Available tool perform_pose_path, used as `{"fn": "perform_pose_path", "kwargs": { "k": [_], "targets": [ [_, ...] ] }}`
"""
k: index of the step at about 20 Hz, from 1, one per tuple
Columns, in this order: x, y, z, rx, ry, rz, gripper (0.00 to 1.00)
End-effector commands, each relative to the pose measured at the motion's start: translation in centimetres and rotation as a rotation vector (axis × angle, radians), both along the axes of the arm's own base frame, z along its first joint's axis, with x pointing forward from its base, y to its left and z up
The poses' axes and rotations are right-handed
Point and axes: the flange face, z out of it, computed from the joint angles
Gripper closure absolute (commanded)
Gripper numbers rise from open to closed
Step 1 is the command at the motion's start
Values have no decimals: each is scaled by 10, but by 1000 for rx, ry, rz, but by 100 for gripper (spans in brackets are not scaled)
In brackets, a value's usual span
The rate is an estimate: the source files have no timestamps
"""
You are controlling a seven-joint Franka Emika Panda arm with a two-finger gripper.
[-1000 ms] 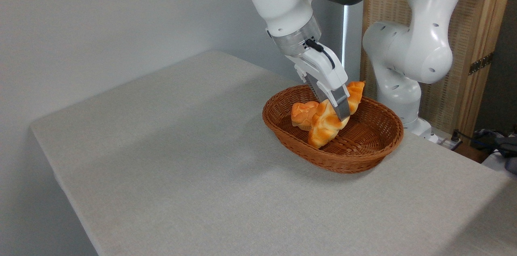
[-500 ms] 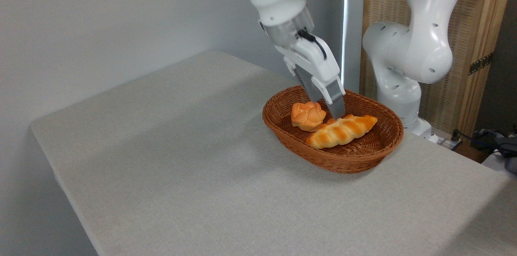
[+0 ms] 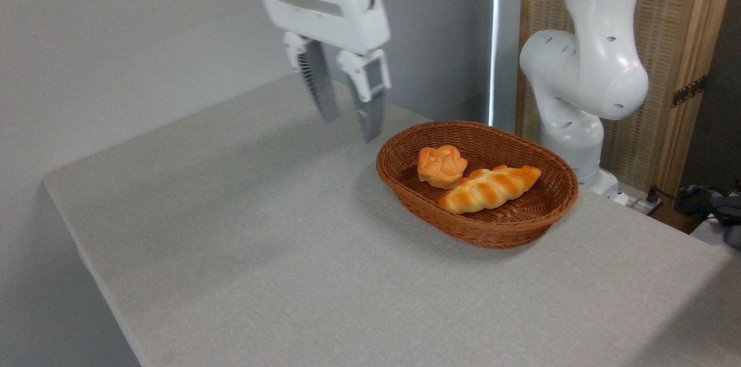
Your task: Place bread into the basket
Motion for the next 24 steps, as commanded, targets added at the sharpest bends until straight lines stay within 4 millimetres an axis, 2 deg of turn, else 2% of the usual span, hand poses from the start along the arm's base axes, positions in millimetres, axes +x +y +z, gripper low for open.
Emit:
{"fn": "perform_pose_path", "kwargs": {
  "k": [1, 4, 5, 6, 11, 18, 24],
  "targets": [
    [41, -8, 18, -17, -39, 26, 0],
    [59, -13, 23, -40, -103, 36, 0],
    [64, -5, 26, -69, -138, 64, 0],
    [66, -10, 26, -84, -143, 59, 0],
    [62, -20, 23, -63, -133, 60, 0],
    [55, -4, 17, -13, -94, 65, 0],
    [56, -3, 14, -11, -82, 63, 0]
  ]
}}
